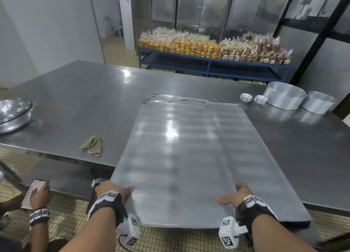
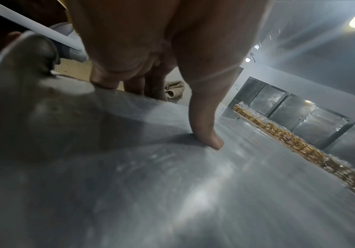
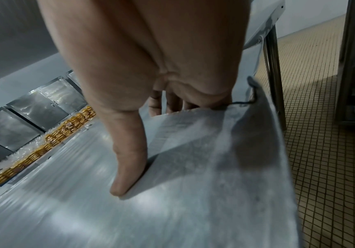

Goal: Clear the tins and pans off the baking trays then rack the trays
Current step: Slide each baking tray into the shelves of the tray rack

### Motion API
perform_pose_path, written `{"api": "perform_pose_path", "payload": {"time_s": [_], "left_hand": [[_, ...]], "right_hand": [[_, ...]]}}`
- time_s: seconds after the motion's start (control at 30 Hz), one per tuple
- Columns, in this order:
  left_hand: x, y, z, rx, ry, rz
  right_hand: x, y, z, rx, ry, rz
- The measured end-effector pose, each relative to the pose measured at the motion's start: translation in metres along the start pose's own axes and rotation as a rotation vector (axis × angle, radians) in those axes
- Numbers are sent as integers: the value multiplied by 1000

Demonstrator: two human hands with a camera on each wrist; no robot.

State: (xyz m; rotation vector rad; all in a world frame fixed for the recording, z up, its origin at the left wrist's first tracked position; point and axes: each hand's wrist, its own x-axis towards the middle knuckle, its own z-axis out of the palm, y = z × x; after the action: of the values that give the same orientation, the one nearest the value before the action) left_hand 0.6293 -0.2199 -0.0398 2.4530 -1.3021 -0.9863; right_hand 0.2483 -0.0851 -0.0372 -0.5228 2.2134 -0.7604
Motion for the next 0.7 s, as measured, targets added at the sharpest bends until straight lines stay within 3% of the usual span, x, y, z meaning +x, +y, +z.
{"api": "perform_pose_path", "payload": {"time_s": [0.37, 0.7], "left_hand": [[-9, -7, -1, -161, -36, -19], [-10, -5, 3, -66, -31, -82]], "right_hand": [[-9, 5, -15, 128, -9, -94], [2, 4, -12, -2, -63, -45]]}}
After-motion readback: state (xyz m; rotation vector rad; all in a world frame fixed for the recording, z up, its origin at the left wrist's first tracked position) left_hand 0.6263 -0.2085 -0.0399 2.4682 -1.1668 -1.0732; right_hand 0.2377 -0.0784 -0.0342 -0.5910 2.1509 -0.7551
